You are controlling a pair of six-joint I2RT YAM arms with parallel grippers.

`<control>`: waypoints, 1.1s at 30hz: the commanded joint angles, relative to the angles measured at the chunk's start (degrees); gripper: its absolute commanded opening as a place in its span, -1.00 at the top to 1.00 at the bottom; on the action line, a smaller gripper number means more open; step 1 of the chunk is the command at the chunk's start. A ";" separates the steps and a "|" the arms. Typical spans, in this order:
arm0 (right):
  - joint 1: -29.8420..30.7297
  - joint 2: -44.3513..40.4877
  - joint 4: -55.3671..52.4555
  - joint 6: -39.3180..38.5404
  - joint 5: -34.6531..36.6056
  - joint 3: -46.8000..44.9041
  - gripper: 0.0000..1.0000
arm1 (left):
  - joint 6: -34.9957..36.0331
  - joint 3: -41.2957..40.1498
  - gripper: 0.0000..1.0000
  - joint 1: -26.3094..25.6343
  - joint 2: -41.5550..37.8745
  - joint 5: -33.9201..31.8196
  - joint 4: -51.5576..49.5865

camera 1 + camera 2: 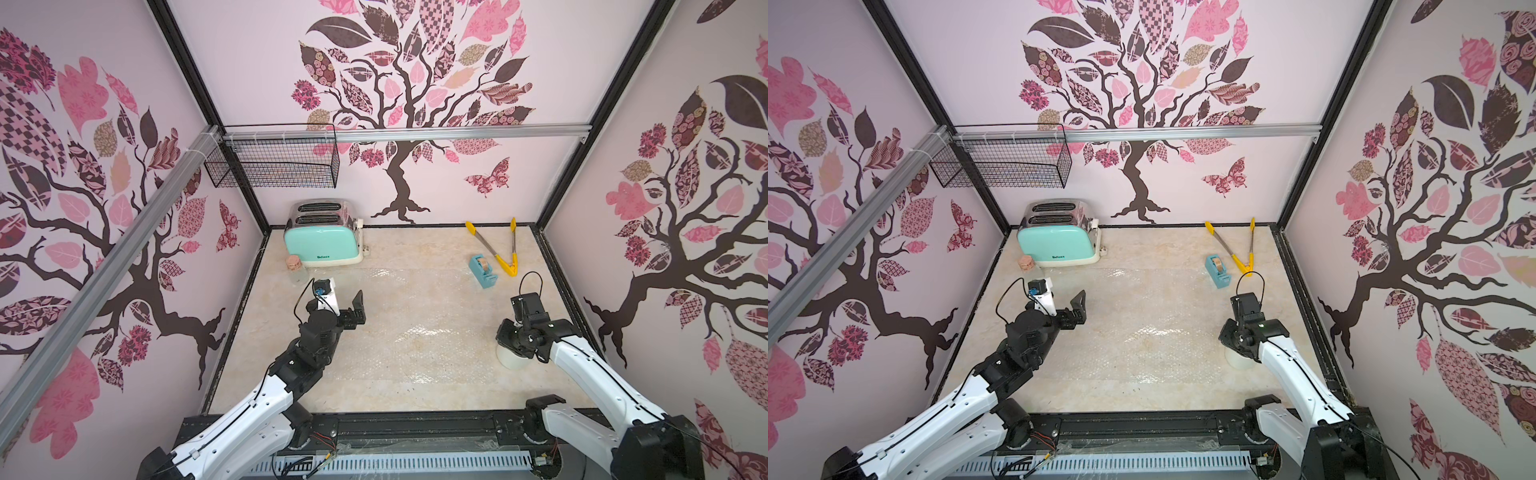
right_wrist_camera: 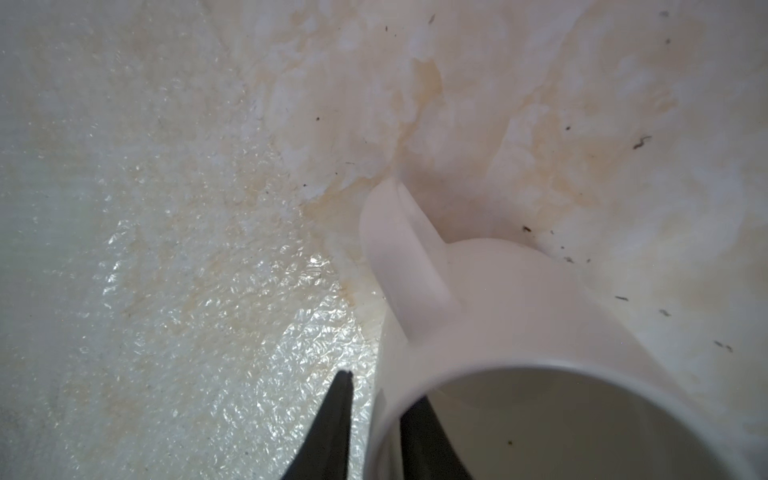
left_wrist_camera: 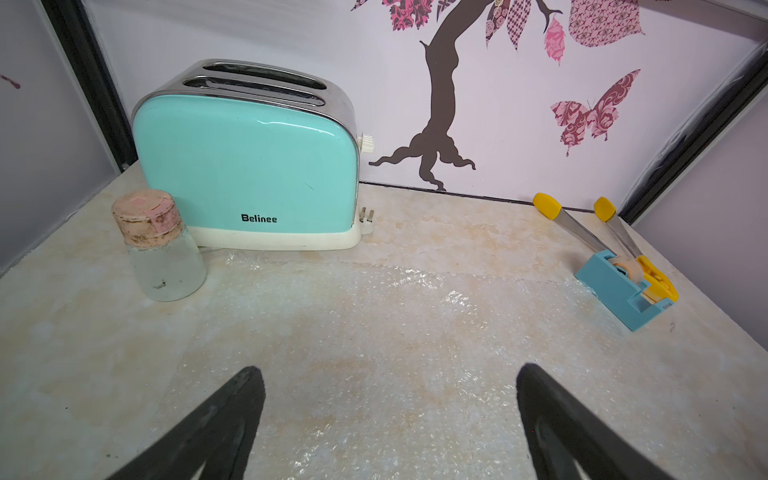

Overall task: Wrap mugs in bubble wrap
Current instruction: Pick up the mug from the center of the board, then place the mug on the bubble wrap.

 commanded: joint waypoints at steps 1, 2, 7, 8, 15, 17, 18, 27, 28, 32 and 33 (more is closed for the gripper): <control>0.35 0.21 0.05 0.58 -0.15 1.21 0.98 | -0.46 -0.89 -0.97 0.25 -0.23 -0.86 0.77; 0.41 -0.02 -0.20 0.61 -0.14 1.43 1.00 | -0.52 -0.90 -0.97 0.31 -0.20 -0.80 0.88; 7.26 -0.56 -6.51 0.80 4.92 8.38 1.00 | -0.79 -1.42 -0.97 0.49 -0.31 -1.49 1.17; 11.08 0.33 -8.73 0.71 6.68 12.24 1.00 | -1.02 -1.39 -0.97 0.79 -0.06 -1.50 1.18; 40.43 18.72 -16.16 3.19 14.15 37.50 1.00 | -7.85 0.97 -0.97 8.15 4.32 2.18 -3.32; 44.83 24.77 -15.15 1.42 12.80 43.02 1.00 | -9.12 1.44 -0.97 9.96 5.39 2.24 -4.63; 46.45 27.74 -13.64 0.30 11.07 45.09 1.00 | -9.78 1.63 -0.97 11.05 5.90 2.70 -5.16; 48.25 45.02 -6.60 -3.85 4.63 52.69 1.00 | -16.91 1.29 -0.97 24.68 11.44 12.91 -7.45; 48.25 46.37 -6.06 -4.25 3.78 53.17 1.00 | -17.14 1.07 -0.97 25.38 11.74 13.37 -7.28; 48.33 51.61 -4.02 -5.06 -0.25 56.50 1.00 | -17.30 1.19 -0.97 26.66 13.39 13.98 -7.14; 48.34 52.86 -4.32 -5.34 -0.03 57.70 1.00 | -17.16 1.27 -0.97 26.81 13.76 13.83 -7.08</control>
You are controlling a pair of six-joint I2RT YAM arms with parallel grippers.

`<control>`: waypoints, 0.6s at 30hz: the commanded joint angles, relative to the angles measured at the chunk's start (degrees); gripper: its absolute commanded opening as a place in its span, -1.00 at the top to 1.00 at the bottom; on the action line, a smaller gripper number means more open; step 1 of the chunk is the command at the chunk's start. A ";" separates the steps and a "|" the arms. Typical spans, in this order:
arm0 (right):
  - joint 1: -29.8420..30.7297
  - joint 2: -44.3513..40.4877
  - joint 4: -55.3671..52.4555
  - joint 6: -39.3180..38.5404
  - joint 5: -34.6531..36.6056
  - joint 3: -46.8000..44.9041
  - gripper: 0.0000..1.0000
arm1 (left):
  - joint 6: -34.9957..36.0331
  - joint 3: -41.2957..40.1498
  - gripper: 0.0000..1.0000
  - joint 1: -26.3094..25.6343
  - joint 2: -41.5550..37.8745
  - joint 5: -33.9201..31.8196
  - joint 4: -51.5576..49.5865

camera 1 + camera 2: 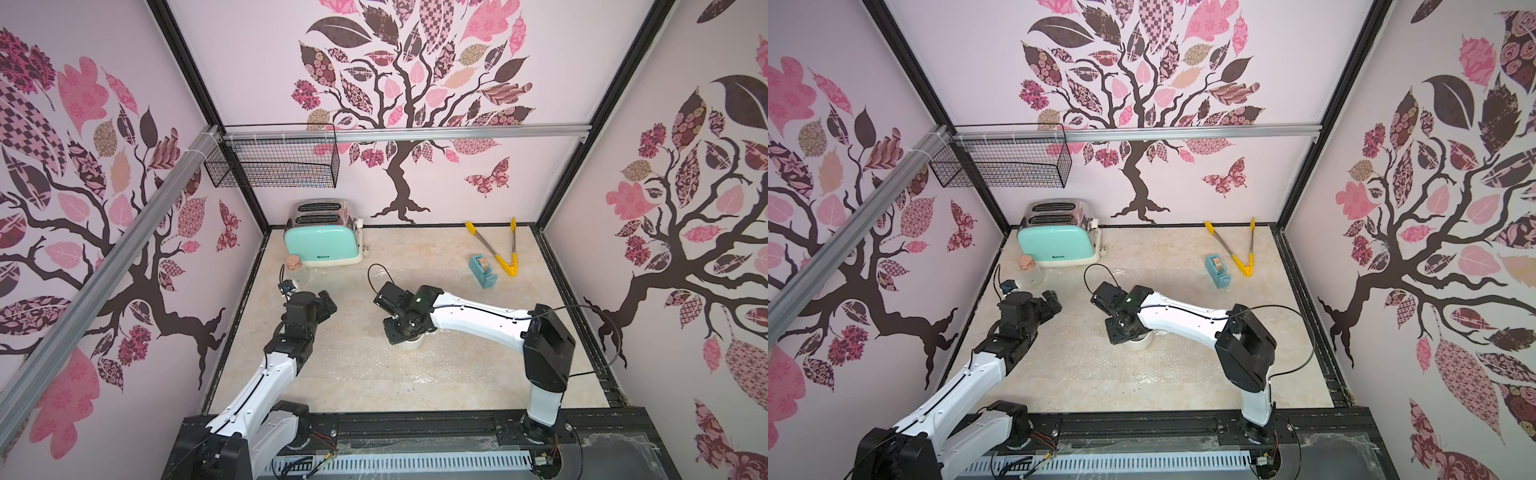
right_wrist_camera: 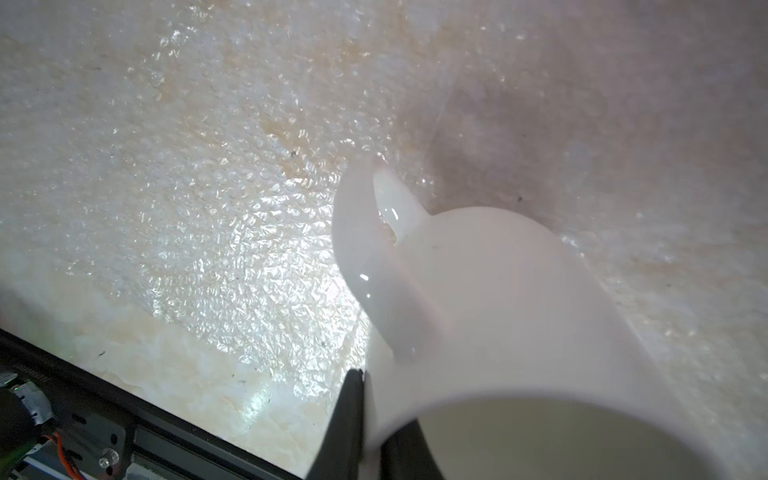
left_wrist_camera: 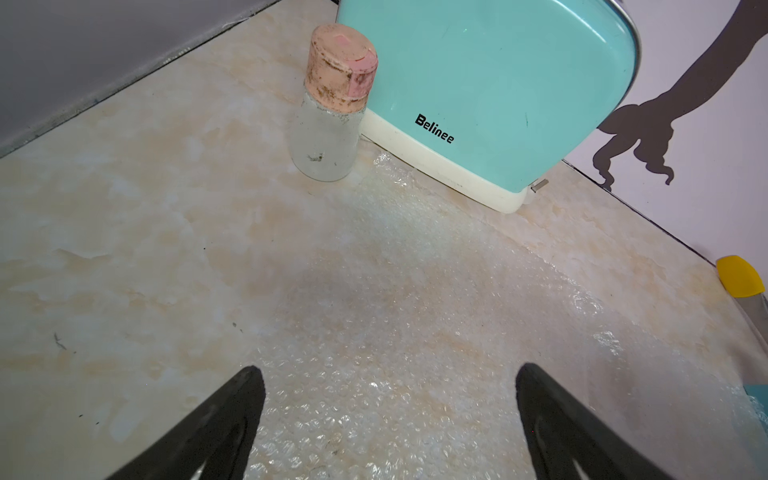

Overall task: Wrap mugs in bubble wrap
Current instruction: Place the mug on the bubble wrap.

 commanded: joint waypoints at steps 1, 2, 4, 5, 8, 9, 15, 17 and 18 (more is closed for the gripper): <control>0.12 3.27 2.19 -2.04 -1.07 5.75 1.00 | -0.90 0.40 -0.97 0.92 1.07 1.82 -0.02; 0.12 4.10 2.30 -2.24 -1.15 6.21 1.00 | -0.92 0.42 -0.97 1.71 1.34 2.25 -0.09; 0.10 5.27 2.59 -2.36 -2.21 6.72 1.00 | -1.06 0.11 -0.97 3.70 1.61 4.06 0.39; 0.16 5.68 3.40 -2.48 -2.74 6.40 1.00 | -1.12 0.13 -0.96 4.60 1.87 5.05 0.62; 0.11 7.82 3.85 -2.81 -3.80 6.31 1.00 | 0.79 2.39 -0.95 5.01 3.33 6.72 -0.21; 0.10 8.56 4.15 -2.89 -3.95 6.05 1.00 | 1.12 3.14 -0.95 5.18 4.18 6.38 -0.10; 0.08 12.69 2.07 -5.41 -2.66 9.05 0.52 | 3.52 11.65 -0.82 11.52 17.58 16.36 3.09; 0.11 12.50 1.32 -6.12 -3.58 9.51 0.07 | 6.16 16.30 -0.76 11.76 22.90 17.99 1.72; 0.16 11.74 1.45 -6.25 -3.84 9.25 -0.21 | 7.45 19.00 -0.73 11.84 25.81 19.10 0.33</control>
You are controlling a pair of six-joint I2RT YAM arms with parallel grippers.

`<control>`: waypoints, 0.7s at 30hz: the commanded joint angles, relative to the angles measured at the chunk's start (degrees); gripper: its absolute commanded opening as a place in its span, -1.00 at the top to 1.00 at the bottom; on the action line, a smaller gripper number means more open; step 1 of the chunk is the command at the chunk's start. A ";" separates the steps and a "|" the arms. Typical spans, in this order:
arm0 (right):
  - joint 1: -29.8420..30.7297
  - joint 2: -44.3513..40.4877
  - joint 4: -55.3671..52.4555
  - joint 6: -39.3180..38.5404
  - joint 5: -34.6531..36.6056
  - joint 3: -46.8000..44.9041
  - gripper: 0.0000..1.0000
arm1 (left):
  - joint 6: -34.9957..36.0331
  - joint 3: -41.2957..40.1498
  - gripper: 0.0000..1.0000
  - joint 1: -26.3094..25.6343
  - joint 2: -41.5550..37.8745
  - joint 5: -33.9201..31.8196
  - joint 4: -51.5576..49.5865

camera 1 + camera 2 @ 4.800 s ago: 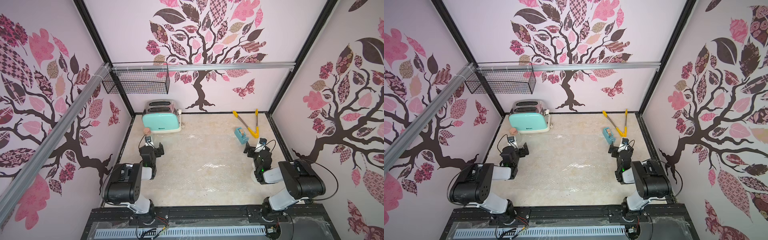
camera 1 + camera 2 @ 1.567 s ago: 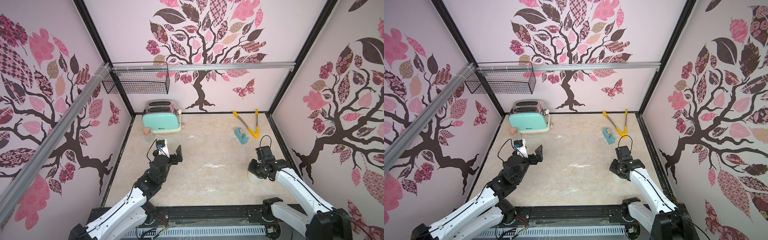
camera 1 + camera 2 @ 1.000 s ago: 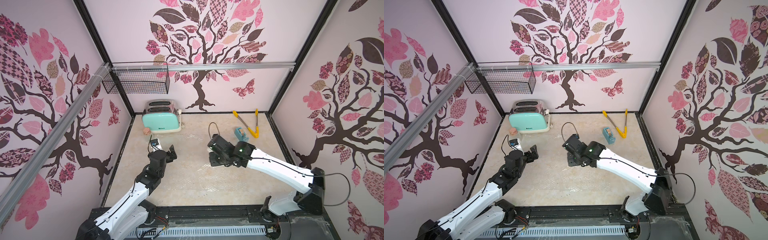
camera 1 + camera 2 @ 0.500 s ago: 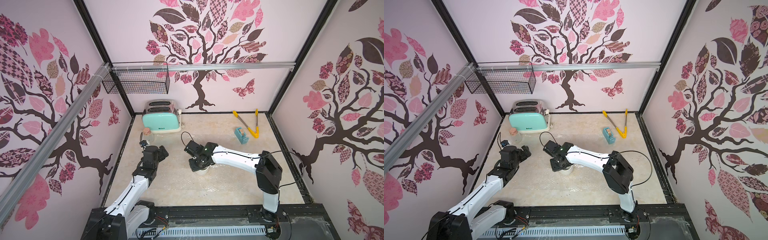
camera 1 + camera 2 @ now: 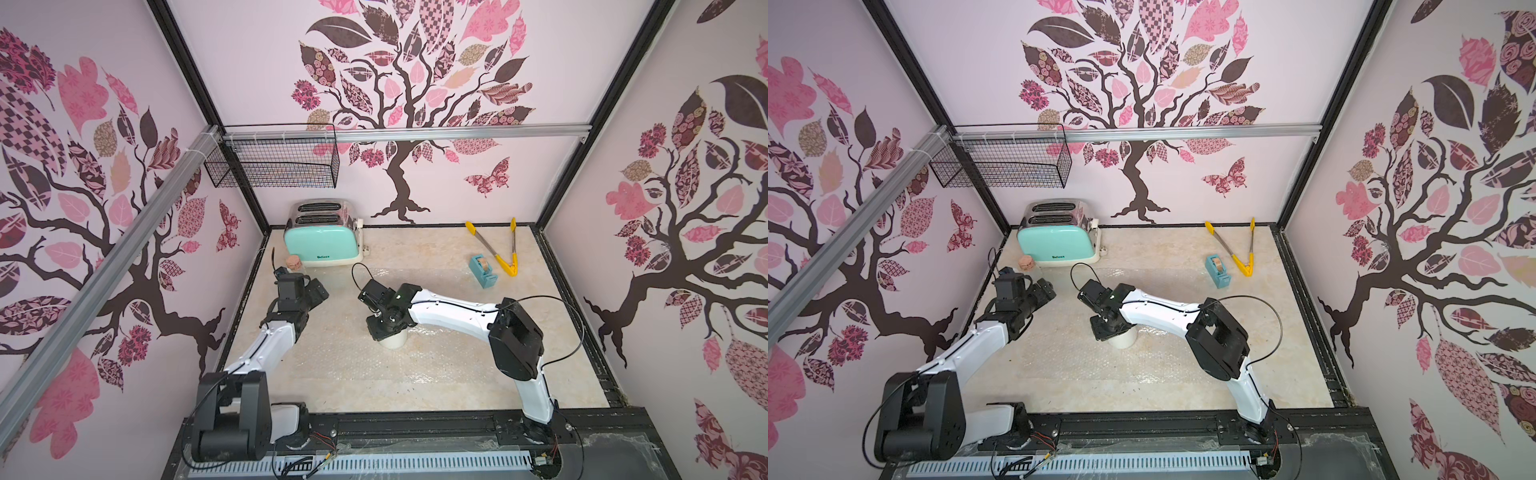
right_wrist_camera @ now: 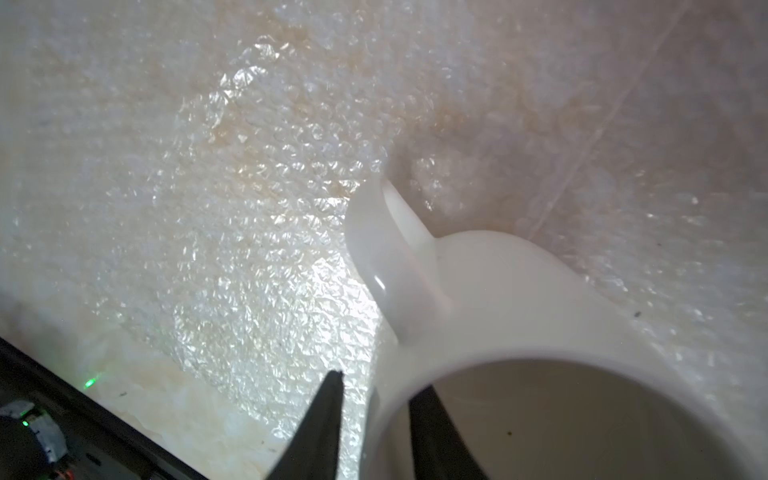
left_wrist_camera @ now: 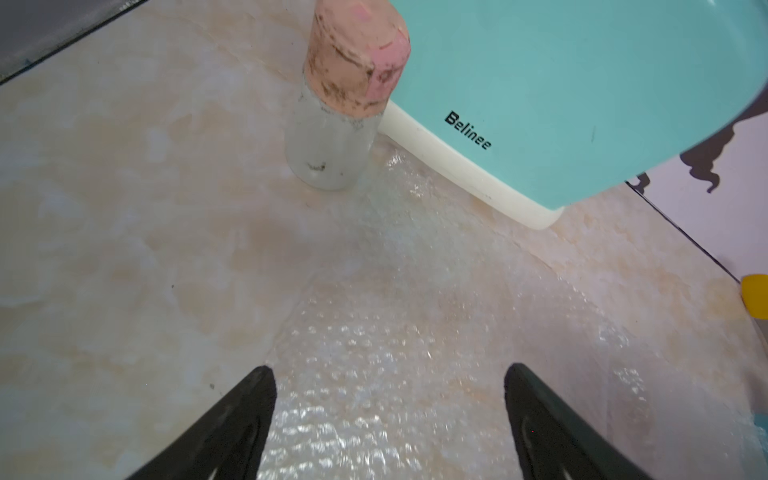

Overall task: Wrap mugs in bubble wrap
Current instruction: Place the mug on the bubble wrap.

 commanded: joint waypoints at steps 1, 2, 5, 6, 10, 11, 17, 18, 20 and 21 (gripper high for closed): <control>0.19 0.74 -1.52 -1.98 -0.77 0.77 -0.34 | 5.22 7.65 -0.69 0.34 7.51 7.21 -2.04; 0.19 -0.52 -1.26 -2.14 -0.79 0.22 -0.45 | 6.78 9.83 -0.63 0.35 10.37 9.17 -3.21; 0.19 -5.02 -1.31 -2.47 -0.27 -0.46 -0.77 | 9.56 14.91 -0.50 0.35 17.32 11.47 -5.82; 0.19 -6.62 -1.24 -2.47 -0.59 -0.60 -0.96 | 10.46 16.50 -0.47 0.37 19.13 11.42 -7.13; 0.19 -12.62 -0.87 -2.41 -1.94 -1.33 -0.99 | 12.31 20.99 -0.45 0.35 23.01 10.54 -10.29; 0.19 -14.13 -0.85 -2.37 -2.10 -1.68 -0.99 | 12.49 21.73 -0.44 0.35 23.74 9.25 -10.51; 0.19 -22.79 -0.39 -1.68 -1.27 -6.80 -0.99 | 14.16 28.09 -0.45 0.35 28.21 1.36 -14.72; 0.19 -24.28 -0.43 -1.58 -0.61 -7.78 -0.99 | 14.31 29.30 -0.45 0.35 29.15 0.71 -15.46; 0.19 -26.94 -0.47 -1.33 1.42 -10.05 -0.99 | 15.05 31.88 -0.46 0.35 31.05 -0.46 -17.17; 0.14 -28.21 -0.34 -1.18 2.53 -11.41 -0.99 | 15.21 33.09 -0.45 0.35 32.14 -0.13 -17.78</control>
